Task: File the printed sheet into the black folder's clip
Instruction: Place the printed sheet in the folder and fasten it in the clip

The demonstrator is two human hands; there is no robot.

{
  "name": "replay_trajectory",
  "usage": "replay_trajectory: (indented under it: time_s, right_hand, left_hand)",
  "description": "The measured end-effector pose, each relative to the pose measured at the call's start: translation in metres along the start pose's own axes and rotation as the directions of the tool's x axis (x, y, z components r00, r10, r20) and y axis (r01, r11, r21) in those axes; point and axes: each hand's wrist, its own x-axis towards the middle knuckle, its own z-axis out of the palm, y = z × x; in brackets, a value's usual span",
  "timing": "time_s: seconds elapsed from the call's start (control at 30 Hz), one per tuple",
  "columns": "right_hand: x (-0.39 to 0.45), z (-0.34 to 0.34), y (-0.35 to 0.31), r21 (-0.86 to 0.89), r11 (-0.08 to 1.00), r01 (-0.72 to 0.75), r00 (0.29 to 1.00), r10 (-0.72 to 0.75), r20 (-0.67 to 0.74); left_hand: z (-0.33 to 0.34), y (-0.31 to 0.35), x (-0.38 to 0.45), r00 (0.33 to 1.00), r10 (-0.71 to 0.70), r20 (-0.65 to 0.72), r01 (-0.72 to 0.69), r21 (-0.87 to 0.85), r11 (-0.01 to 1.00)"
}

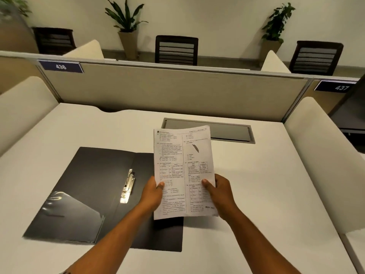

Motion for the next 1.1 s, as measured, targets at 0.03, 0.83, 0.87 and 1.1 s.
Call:
replay_trajectory:
  time_s: [0.03,0.83,0.87,1.1]
  right_hand:
    - [0.001,0.006,0.001,-0.001,1.0,-0.01,1.0,0.01,0.004]
    - [-0.017,0.106,0.065,0.033,0.936,-0.351,0.936,0.351,-0.001]
    - [-0.018,0.108,0.067,0.024,0.936,-0.35,0.937,0.35,0.002]
    - [-0.018,0.116,0.067,0.004,0.951,-0.308,0.951,0.308,0.032]
  left_hand:
    - [-0.006,-0.004,0.002,1.0,-0.012,-0.011,0.012,0.011,1.0]
    - [-0.186,-0.131,0.06,0.867,0.498,-0.006,-0.358,0.688,0.632]
    - [-0.188,-0.138,0.064,0.87,0.49,0.056,-0.375,0.72,0.584]
    - [-0.189,-0.166,0.075,0.881,0.41,0.234,-0.415,0.8,0.434]
